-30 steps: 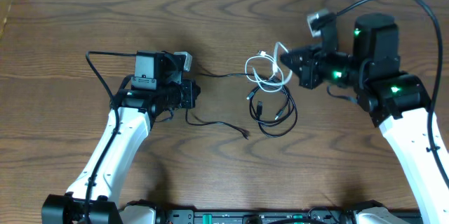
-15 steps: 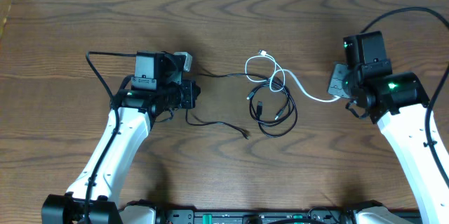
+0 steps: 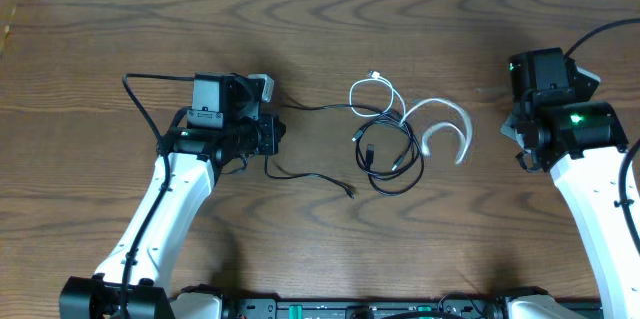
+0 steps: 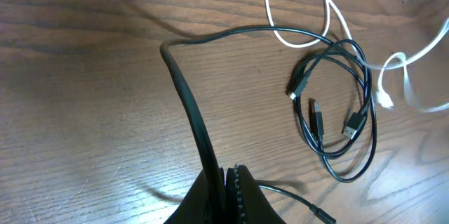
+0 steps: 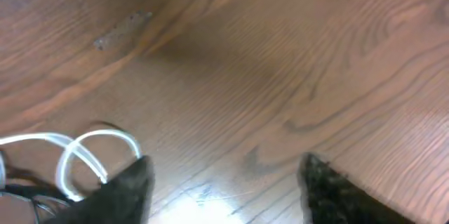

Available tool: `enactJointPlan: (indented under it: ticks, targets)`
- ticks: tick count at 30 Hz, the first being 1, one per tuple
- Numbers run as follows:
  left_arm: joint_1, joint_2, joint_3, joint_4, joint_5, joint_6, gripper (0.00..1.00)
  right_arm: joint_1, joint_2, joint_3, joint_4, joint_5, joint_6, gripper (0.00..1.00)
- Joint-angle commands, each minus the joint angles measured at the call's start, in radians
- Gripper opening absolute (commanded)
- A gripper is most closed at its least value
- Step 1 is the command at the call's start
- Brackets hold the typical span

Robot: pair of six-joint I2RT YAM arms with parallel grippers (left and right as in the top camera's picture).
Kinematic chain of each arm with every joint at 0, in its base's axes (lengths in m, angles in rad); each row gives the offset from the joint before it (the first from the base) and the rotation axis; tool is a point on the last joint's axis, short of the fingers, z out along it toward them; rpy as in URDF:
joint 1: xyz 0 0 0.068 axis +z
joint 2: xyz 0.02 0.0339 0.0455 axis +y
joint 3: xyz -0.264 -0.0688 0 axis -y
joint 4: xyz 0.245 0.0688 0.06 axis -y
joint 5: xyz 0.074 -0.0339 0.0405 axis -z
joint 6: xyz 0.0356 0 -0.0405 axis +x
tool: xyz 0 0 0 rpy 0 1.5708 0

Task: Untangle cables
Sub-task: 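Pull the white cable rightward out of the coil with the right gripper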

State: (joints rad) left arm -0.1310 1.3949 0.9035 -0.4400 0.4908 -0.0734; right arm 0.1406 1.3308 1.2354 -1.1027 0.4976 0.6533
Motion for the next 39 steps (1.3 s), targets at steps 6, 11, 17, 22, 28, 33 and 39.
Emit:
enactJointPlan:
  ticks: [6,11,17,22,28,33,39]
  targets:
    - [0.001,-0.016,-0.016,0.008,-0.006,0.017,0.08,-0.004,0.026,0.008,0.109,-0.257,-0.333,0.8]
    - [0.002,-0.016,-0.016,0.011,-0.006,0.017,0.08,-0.004,0.104,0.008,0.15,-0.478,-0.548,0.85]
    - [0.002,-0.016,-0.016,0.011,-0.006,0.017,0.08,-0.003,0.235,0.008,0.218,-0.557,-0.673,0.88]
    - [0.002,-0.016,-0.016,0.011,-0.006,0.017,0.08,-0.003,0.311,0.008,0.302,-0.663,-0.735,0.9]
    - [0.002,-0.016,-0.016,0.011,-0.006,0.017,0.08,-0.002,0.39,0.008,0.361,-0.722,-0.847,0.94]
    - [0.002,-0.016,-0.016,0.011,-0.006,0.017,0.08,-0.003,0.46,0.008,0.414,-0.763,-0.893,0.94]
    - [0.002,-0.016,-0.016,0.011,-0.006,0.017,0.08,-0.002,0.503,0.008,0.486,-0.88,-0.916,0.98]
